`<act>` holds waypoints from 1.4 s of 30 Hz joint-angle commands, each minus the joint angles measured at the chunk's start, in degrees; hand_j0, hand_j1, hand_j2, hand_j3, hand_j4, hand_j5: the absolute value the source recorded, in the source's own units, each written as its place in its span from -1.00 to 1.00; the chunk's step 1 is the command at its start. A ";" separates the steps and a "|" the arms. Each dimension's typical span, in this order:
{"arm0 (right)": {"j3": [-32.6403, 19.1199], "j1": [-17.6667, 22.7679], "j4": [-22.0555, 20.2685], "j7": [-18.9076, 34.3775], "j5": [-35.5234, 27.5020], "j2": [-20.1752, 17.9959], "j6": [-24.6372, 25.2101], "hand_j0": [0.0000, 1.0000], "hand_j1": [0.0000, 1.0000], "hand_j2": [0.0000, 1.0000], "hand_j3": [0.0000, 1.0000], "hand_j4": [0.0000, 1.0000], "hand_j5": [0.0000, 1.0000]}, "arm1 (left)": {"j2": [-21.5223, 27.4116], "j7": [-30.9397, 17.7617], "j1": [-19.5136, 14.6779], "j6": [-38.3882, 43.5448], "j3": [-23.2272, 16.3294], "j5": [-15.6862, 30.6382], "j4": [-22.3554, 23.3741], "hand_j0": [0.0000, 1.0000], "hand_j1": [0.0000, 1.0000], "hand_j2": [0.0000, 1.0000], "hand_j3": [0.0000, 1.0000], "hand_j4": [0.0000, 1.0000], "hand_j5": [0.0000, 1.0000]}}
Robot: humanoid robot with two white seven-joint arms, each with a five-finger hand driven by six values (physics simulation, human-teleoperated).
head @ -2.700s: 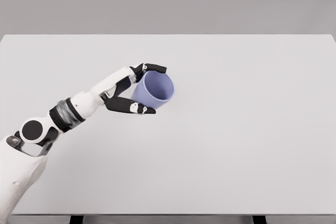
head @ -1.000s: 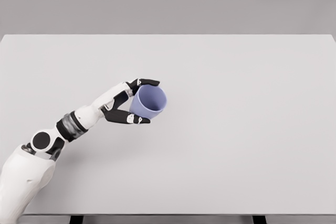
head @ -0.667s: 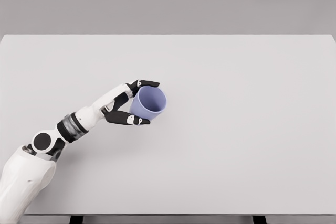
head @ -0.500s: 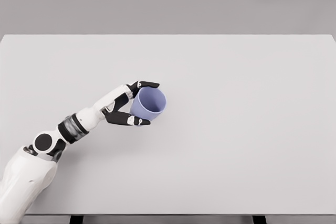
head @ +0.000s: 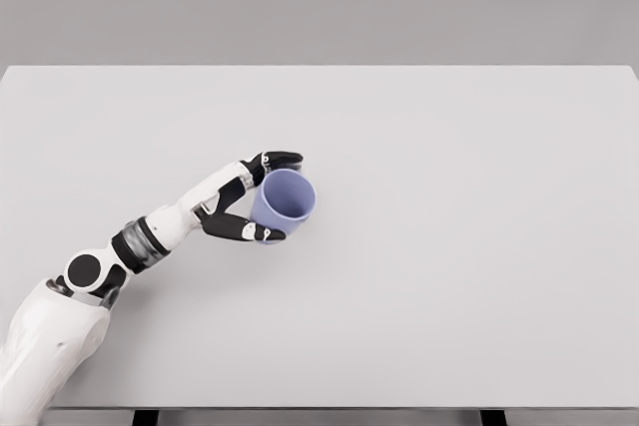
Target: Flip the cup with left arm and place it on the table
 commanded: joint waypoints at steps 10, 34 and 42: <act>-0.01 0.00 0.02 0.01 -0.05 0.00 -0.01 1.00 1.00 1.00 1.00 1.00 1.00 | 0.76 0.06 0.00 0.13 0.11 0.49 0.04 1.00 1.00 1.00 1.00 1.00 1.00; -0.01 0.00 -0.07 0.01 -0.05 0.00 -0.01 1.00 1.00 1.00 1.00 1.00 1.00 | 11.75 0.24 -0.26 -0.04 0.37 0.76 0.48 1.00 1.00 1.00 1.00 1.00 1.00; -0.01 0.00 -0.07 0.01 -0.05 0.00 -0.01 1.00 1.00 1.00 1.00 1.00 1.00 | 19.74 0.50 -2.55 -4.17 0.90 0.67 0.83 1.00 1.00 1.00 1.00 1.00 1.00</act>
